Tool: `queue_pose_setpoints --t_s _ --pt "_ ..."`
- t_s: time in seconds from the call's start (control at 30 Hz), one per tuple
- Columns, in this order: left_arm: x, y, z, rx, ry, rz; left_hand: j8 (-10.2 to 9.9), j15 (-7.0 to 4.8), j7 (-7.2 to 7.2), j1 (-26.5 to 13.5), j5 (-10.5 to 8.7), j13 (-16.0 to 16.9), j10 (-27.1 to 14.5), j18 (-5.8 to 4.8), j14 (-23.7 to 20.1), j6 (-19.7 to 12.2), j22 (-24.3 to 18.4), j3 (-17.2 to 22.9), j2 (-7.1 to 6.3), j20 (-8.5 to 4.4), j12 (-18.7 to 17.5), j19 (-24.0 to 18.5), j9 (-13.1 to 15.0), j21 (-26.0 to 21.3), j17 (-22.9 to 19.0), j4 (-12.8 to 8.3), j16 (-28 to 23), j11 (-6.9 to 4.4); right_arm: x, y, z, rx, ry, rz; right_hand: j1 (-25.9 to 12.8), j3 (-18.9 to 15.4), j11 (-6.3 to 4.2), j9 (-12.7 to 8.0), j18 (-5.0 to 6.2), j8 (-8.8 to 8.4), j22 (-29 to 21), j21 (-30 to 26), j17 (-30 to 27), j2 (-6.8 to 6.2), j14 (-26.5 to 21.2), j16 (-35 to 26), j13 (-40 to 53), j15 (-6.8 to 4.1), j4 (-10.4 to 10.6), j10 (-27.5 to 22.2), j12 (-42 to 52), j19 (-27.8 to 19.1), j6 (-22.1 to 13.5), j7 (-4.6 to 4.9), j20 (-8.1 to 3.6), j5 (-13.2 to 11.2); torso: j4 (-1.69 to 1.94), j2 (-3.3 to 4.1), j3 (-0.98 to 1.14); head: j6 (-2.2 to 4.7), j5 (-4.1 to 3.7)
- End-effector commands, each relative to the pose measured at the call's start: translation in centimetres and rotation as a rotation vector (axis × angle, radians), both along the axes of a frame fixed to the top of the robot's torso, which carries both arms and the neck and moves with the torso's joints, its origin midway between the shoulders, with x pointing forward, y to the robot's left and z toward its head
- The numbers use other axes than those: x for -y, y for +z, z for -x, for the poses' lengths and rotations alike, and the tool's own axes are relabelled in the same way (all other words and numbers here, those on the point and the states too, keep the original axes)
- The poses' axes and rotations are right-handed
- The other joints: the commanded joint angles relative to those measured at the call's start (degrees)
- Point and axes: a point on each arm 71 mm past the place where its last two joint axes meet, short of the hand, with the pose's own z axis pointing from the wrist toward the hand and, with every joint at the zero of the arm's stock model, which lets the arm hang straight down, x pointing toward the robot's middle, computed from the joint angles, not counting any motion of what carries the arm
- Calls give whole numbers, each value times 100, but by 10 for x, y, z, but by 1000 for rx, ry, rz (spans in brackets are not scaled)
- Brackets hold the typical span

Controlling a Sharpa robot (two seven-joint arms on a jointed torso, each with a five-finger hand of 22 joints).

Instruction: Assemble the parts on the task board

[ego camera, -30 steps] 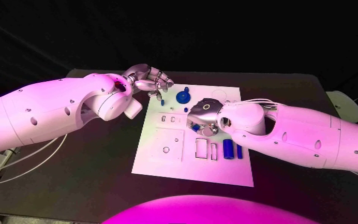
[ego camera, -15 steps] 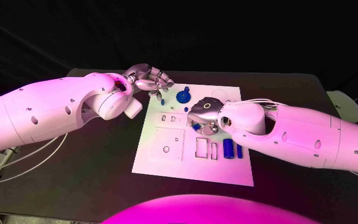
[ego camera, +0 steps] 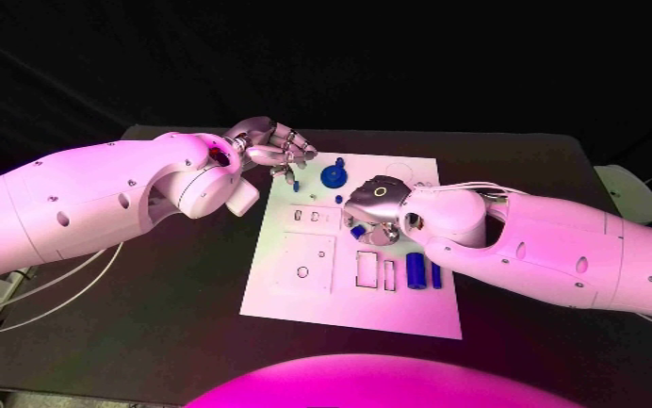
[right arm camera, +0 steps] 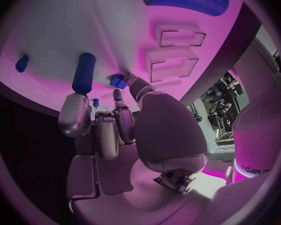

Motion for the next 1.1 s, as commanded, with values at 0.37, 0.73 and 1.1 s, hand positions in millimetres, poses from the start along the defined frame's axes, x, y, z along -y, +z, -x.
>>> queue_pose_setpoints --t_s 0.37,0.73,1.1 --pt "2 -1 1 -17 -19 0 -40 20 41 -18 -35 -20 -9 72 24 -15 -11 -40 16 -17 -27 40 -21 -22 -9 -2 20 23 7 0 0 4 -17 -2 -52 -33 58 3 -109 -2 131 48 1110 -2 487 29 114 66 16 22 -18 12 -20 19 55 15 -2 -1 -1 -23 -10" --pt "2 -1 0 -19 -21 -3 -43 21 42 7 -33 -35 -13 72 23 -17 -14 -42 23 -16 -30 42 -32 -25 -4 -19 27 23 7 -2 0 -10 -15 0 -49 -14 47 37 -112 66 172 87 1135 62 494 55 164 67 54 62 14 39 105 -3 71 38 3 0 1 -24 -20" --pt "3 -1 0 -20 -23 -6 -43 21 42 22 -33 -43 -14 73 21 -15 -15 -43 28 -16 -31 43 -37 -27 -2 -30 30 23 6 -2 -1 -12 -20 -6 -78 -21 42 45 -115 81 193 111 1155 75 500 72 189 61 86 85 30 55 137 -8 71 38 5 5 -2 -30 -30"
